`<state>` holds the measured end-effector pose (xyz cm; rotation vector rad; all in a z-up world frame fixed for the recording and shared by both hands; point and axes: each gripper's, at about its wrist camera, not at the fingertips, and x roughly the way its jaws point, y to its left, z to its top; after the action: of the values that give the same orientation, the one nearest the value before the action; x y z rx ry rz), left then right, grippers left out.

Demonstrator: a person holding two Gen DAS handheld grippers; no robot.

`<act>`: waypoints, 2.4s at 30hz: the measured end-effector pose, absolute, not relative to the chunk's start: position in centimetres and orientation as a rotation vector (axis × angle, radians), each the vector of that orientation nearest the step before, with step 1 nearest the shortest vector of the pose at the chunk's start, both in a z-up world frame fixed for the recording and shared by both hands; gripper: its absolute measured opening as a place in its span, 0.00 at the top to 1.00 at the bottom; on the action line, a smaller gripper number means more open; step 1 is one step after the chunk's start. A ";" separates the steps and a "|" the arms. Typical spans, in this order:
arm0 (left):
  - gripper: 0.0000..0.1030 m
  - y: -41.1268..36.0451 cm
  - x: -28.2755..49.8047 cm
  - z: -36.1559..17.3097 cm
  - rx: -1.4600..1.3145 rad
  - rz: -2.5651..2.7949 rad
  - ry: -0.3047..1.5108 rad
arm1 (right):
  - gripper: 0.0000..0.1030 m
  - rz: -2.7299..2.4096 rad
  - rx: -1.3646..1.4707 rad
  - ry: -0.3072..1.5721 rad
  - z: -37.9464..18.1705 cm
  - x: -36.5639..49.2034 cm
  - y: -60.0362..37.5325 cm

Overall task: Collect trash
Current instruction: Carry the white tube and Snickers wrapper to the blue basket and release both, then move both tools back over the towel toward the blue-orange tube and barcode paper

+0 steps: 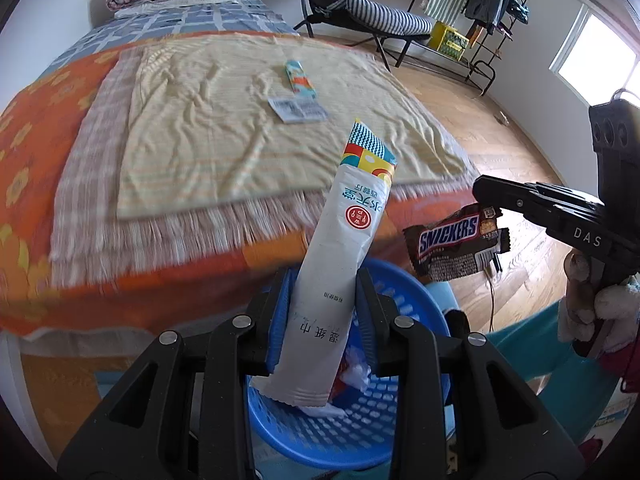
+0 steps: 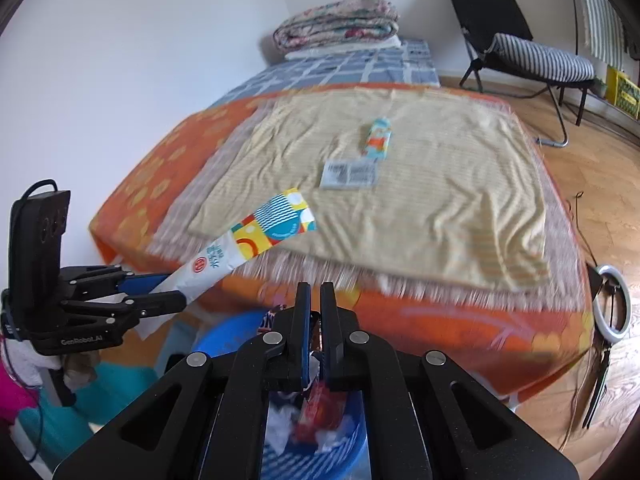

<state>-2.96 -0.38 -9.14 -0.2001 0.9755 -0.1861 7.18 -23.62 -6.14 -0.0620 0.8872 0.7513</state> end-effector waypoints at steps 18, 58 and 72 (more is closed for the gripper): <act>0.70 -2.9 -7.3 -15.9 -0.257 -0.164 1.110 | 0.97 0.782 -0.147 1.025 -11.5 2.9 -22.9; 0.54 -3.5 -7.2 -18.9 -0.240 -0.121 1.227 | 0.45 0.727 -0.210 1.224 -16.4 2.8 -21.5; 0.43 -3.0 -5.2 -16.9 -0.269 -0.118 1.203 | 0.45 0.632 -0.237 1.100 -13.4 4.1 -21.7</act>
<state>-5.25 -2.99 -16.92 -0.2691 1.2029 -0.1184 4.07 -21.71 -13.44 -0.2368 1.1003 0.6318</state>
